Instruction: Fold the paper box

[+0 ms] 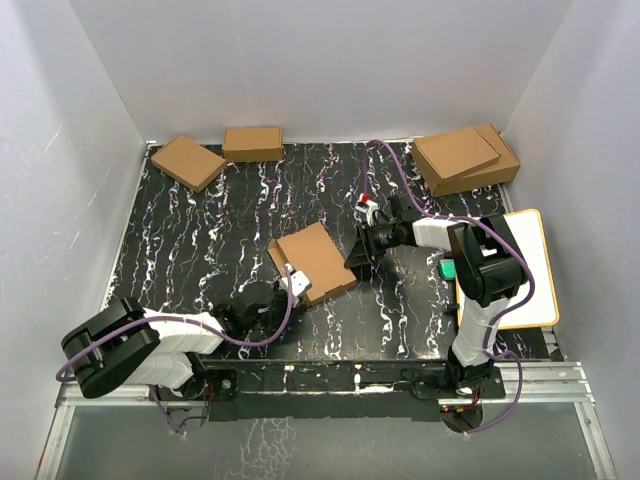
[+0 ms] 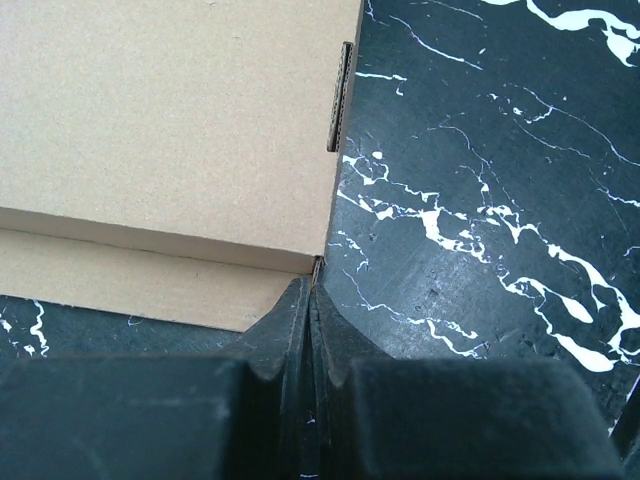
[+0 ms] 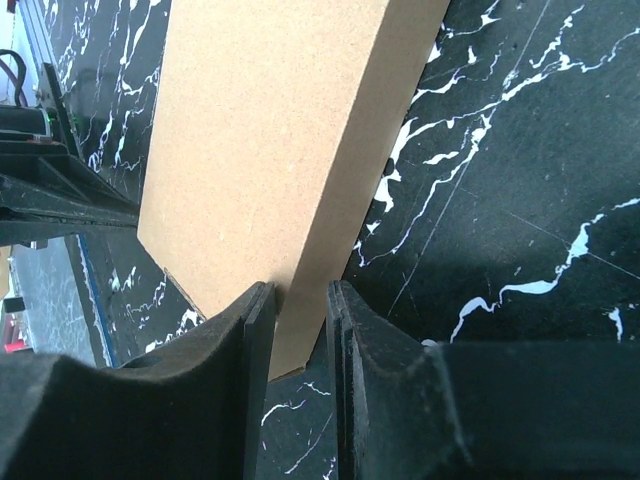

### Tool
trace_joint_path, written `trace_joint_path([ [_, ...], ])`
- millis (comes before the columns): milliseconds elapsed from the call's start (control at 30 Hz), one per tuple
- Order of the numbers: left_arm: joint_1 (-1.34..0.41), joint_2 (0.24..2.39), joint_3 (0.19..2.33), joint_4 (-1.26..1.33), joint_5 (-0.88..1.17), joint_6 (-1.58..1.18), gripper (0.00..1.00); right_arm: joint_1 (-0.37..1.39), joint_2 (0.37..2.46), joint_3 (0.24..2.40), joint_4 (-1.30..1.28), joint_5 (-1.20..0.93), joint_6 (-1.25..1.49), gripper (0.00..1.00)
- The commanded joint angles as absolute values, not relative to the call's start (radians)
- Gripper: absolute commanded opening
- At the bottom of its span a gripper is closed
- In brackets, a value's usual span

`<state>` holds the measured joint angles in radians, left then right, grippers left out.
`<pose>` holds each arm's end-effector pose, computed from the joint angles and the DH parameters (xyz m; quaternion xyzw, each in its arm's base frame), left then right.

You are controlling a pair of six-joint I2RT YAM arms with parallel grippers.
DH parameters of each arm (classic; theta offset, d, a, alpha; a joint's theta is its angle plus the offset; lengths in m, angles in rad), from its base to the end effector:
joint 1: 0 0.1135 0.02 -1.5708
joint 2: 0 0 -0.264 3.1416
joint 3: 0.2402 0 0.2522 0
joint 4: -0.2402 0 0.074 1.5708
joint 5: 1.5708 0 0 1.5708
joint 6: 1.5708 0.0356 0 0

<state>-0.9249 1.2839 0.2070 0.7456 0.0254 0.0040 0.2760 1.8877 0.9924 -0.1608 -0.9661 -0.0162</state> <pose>0.1304 -0.1745 0.1438 0.3712 0.7244 -0.2673 0.5157 0.3275 0.1232 0.1287 -0.2416 0.8301 0.4746 0.1653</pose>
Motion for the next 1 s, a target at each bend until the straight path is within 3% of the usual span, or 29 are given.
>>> trace_joint_path([
  [0, -0.924, 1.283, 0.278, 0.753, 0.003, -0.022, 0.00, 0.321, 1.916, 1.007, -0.187, -0.960, -0.058, 0.31],
  [967, -0.921, 1.298, 0.376, 0.662, 0.001, -0.105, 0.00, 0.359, 1.920, 1.018, -0.199, -0.974, -0.071, 0.31],
])
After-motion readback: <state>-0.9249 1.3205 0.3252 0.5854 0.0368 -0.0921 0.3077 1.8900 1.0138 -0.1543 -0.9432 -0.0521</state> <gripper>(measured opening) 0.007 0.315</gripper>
